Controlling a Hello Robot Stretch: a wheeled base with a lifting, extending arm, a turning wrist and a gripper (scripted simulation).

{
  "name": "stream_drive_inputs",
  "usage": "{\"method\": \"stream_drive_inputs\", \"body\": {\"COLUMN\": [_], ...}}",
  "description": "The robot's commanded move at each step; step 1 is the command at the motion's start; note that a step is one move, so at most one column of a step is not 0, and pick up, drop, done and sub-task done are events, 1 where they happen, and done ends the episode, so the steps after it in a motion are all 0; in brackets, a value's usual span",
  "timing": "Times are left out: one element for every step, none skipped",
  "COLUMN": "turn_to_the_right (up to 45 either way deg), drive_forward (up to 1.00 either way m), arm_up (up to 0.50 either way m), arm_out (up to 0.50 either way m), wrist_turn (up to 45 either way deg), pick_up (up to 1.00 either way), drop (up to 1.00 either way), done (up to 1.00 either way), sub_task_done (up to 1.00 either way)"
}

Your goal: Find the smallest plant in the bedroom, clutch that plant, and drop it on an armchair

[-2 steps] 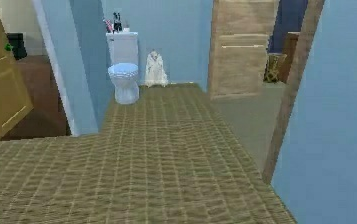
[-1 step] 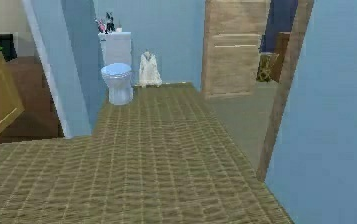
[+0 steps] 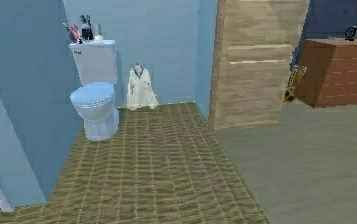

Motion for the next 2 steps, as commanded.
{"method": "stream_drive_inputs", "body": {"turn_to_the_right": [3.0,0.0], "drive_forward": [0.0,0.6], "arm_up": [0.0,0.0], "arm_out": [0.0,0.0], "wrist_turn": [0.0,0.0], "pick_up": [0.0,0.0], "drop": [0.0,0.0], "done": [0.0,0.0], "sub_task_done": [0.0,0.0]}}
